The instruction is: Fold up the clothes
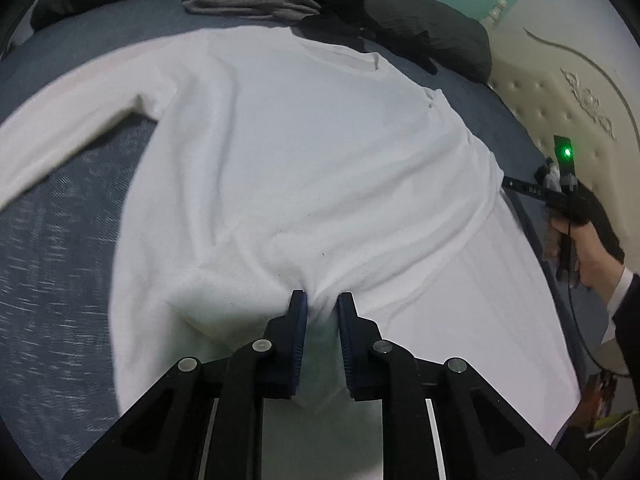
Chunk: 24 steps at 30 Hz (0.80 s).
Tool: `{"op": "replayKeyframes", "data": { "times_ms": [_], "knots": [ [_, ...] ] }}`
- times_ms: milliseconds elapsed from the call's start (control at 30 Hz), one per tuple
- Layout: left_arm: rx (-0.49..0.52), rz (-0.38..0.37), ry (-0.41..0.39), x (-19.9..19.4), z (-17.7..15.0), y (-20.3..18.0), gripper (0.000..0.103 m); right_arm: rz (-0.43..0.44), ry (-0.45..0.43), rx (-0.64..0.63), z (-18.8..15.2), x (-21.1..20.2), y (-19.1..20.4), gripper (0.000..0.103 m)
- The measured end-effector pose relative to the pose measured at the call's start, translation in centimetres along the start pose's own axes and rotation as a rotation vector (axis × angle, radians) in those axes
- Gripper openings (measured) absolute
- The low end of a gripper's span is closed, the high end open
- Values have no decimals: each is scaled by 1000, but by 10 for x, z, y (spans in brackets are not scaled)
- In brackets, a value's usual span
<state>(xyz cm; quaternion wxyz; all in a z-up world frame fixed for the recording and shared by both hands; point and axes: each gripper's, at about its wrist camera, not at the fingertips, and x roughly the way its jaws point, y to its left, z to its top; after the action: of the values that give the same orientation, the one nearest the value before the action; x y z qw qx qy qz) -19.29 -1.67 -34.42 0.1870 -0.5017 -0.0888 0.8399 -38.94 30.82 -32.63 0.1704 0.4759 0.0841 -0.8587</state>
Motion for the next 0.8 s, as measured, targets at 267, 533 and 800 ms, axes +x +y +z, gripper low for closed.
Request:
{"op": "replayKeyframes", "data": {
  "times_ms": [267,533,800],
  "knots": [
    [-50,96,-36,-29,-1,38,18,-1,6,6,-3,-2,-2,10],
    [-29,147,-29,-19,-7,45,18,-2,16,6,-5,-2,-2,10],
    [9,199,-31,-23,-11,41,22,1,22,4,-7,-3,0,10]
  ]
}}
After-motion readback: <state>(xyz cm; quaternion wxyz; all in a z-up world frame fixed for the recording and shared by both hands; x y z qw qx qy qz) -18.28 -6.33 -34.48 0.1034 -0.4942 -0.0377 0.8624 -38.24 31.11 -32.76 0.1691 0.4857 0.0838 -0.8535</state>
